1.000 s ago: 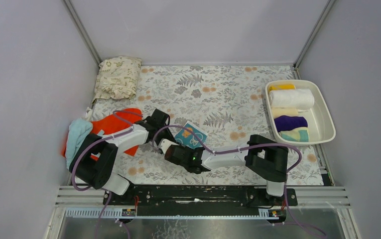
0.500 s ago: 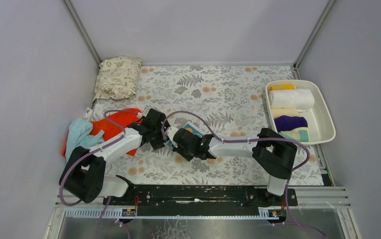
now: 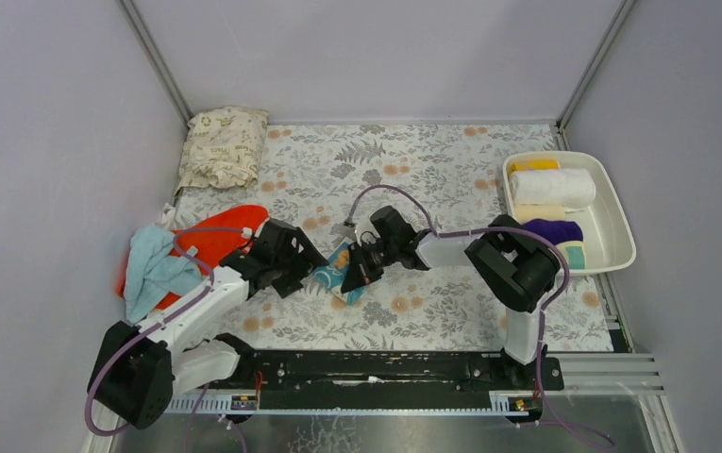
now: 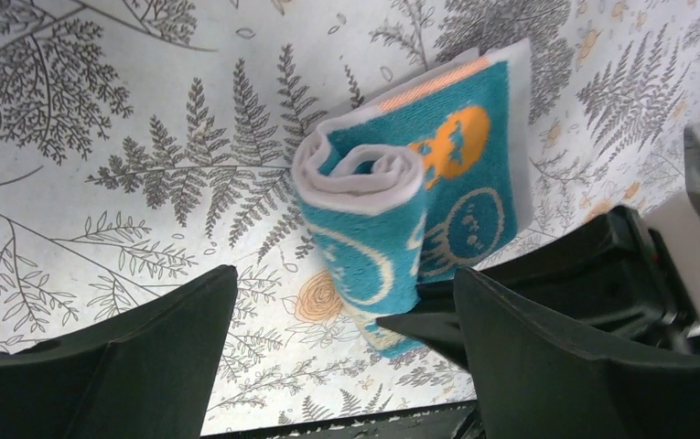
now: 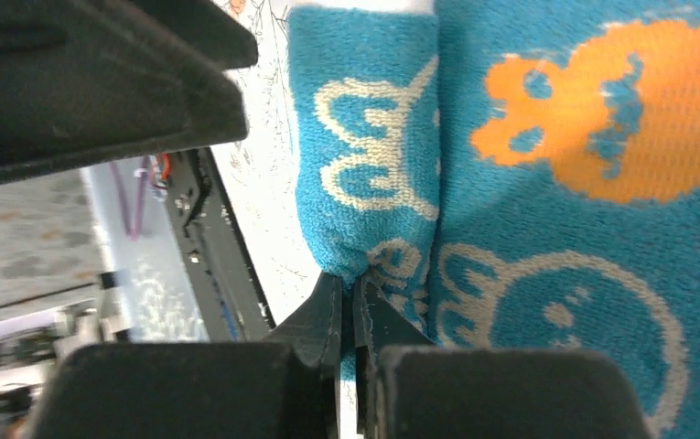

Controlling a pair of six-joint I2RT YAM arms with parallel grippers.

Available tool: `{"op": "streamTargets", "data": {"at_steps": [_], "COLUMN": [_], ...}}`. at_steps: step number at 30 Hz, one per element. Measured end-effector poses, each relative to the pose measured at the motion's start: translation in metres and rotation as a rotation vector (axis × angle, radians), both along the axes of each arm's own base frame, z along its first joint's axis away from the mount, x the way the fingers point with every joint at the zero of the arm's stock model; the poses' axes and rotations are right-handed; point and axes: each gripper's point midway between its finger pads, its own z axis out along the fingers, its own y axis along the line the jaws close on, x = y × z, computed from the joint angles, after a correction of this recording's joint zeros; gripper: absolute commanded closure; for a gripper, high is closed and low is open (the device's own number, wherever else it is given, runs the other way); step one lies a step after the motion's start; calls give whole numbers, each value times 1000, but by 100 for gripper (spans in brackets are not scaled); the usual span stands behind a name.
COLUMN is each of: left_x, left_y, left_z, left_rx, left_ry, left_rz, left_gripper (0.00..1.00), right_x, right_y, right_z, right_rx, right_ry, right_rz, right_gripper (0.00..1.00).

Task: Roll the towels
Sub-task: Roll the towel at the center of the board.

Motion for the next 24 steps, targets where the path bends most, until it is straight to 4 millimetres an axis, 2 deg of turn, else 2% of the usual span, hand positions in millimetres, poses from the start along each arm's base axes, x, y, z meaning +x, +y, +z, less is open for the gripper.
{"op": "streamTargets", "data": {"at_steps": [6, 10, 12, 14, 16, 20, 24], "left_x": [-9, -4, 0, 2, 3, 12, 19], "left_y": [-2, -9, -12, -13, -14, -19, -24], "left_z": [-13, -21, -27, -36, -44, -47, -49], "left_rx": [-16, -27, -29, -19, -8, -13, -15], "left_ry": [48, 63, 70, 88, 107, 99, 94], "left_rz": [-6, -17, -21, -21, -25, -35, -45], "left_gripper": [13, 16, 21, 31, 35, 45, 53], "right_x": [5, 7, 8, 11, 12, 14, 18], "right_y": [-7, -10, -12, -14, -16, -18, -22], "right_z": [-4, -5, -7, -8, -8, -8, -3], "right_rx": [109, 139, 147, 154, 155, 146, 119], "right_ry": [213, 290, 316, 334, 345, 347, 288], "right_rz": [-47, -54, -56, -61, -66, -73, -91], "right_gripper": [97, 97, 96, 95, 93, 84, 68]}}
